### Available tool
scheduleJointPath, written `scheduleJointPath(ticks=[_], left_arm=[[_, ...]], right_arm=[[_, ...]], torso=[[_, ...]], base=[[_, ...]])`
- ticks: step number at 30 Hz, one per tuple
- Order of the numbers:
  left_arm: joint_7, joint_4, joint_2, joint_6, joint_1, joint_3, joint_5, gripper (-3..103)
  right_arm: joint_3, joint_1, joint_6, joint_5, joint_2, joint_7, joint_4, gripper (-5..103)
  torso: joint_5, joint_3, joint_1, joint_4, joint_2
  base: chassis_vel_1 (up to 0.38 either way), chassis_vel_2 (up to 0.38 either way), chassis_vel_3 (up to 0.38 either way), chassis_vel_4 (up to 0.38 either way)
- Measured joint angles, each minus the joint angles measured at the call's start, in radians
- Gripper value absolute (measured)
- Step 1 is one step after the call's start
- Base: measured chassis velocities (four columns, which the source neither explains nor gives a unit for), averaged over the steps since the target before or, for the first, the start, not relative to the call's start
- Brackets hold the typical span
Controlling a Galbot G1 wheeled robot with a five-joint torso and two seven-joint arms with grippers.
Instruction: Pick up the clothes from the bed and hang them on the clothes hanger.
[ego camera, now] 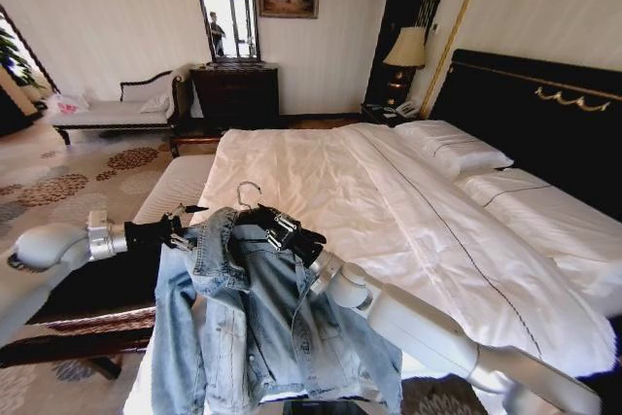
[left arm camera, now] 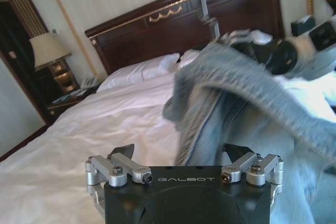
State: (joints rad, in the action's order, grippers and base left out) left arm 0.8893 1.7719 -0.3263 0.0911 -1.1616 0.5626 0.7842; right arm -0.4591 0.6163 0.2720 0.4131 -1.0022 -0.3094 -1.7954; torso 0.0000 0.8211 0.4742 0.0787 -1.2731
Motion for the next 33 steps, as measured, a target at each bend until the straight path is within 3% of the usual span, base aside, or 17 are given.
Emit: scheduleJointPath(ticks=[2, 4, 7, 10, 11, 15, 17, 19, 21, 33], left_arm=[[-0.013, 0.025, -0.014, -0.008, -0.005, -0.007, 0.019, 88], [-0.018, 0.038, -0.019, -0.015, -0.011, -0.009, 0.031, 88], [-0.023, 0.061, -0.018, -0.018, -0.035, -0.005, 0.055, 72], [-0.020, 0.064, -0.015, -0.018, -0.047, 0.001, 0.060, 66], [-0.017, 0.064, -0.013, -0.018, -0.056, 0.005, 0.065, 56], [-0.015, 0.063, -0.012, -0.018, -0.065, 0.010, 0.068, 50], [-0.015, 0.064, -0.015, -0.016, -0.078, 0.015, 0.069, 34], [-0.016, 0.064, -0.016, -0.016, -0.079, 0.015, 0.069, 34], [-0.016, 0.067, -0.022, -0.013, -0.086, 0.019, 0.067, 24], [-0.024, 0.080, -0.024, -0.003, -0.126, 0.055, 0.082, 24]], right_arm=[[-0.002, -0.005, 0.000, 0.001, -0.006, -0.001, 0.007, 29], [-0.002, -0.008, 0.000, 0.001, -0.006, -0.001, 0.007, 29], [-0.003, -0.008, -0.001, 0.002, -0.005, -0.001, 0.007, 29], [-0.004, -0.008, -0.002, 0.002, -0.005, -0.002, 0.007, 29], [-0.005, -0.008, -0.002, 0.003, -0.005, -0.002, 0.007, 29], [-0.005, -0.008, -0.003, 0.004, -0.006, -0.002, 0.007, 29], [-0.006, -0.008, -0.004, 0.004, -0.007, -0.003, 0.007, 29], [-0.006, -0.008, -0.004, 0.004, -0.007, -0.003, 0.007, 29], [-0.006, -0.008, -0.004, 0.004, -0.006, -0.003, 0.005, 29], [-0.007, -0.007, -0.005, -0.007, -0.003, -0.006, -0.001, 29]], torso=[[-0.0001, 0.000, 0.000, 0.0000, 0.000], [-0.0001, 0.000, 0.000, 0.0000, 0.000], [-0.0001, 0.000, 0.000, 0.0000, 0.000], [0.0000, 0.000, 0.000, -0.0001, 0.000], [0.0000, 0.000, 0.000, -0.0002, 0.000], [0.0000, 0.000, 0.000, -0.0001, 0.000], [0.0000, 0.000, 0.000, 0.0000, 0.000], [0.0000, 0.000, 0.000, 0.0000, 0.000], [-0.0001, 0.000, 0.000, -0.0001, 0.000], [-0.0001, 0.000, 0.000, 0.0000, 0.000]], base=[[0.000, 0.000, 0.000, 0.000], [0.000, 0.000, 0.000, 0.000], [0.000, 0.000, 0.000, 0.000], [0.000, 0.000, 0.000, 0.000], [0.000, 0.000, 0.000, 0.000], [0.000, 0.000, 0.000, 0.000], [0.000, 0.000, 0.000, 0.000], [0.000, 0.000, 0.000, 0.000], [0.000, 0.000, 0.000, 0.000], [0.000, 0.000, 0.000, 0.000]])
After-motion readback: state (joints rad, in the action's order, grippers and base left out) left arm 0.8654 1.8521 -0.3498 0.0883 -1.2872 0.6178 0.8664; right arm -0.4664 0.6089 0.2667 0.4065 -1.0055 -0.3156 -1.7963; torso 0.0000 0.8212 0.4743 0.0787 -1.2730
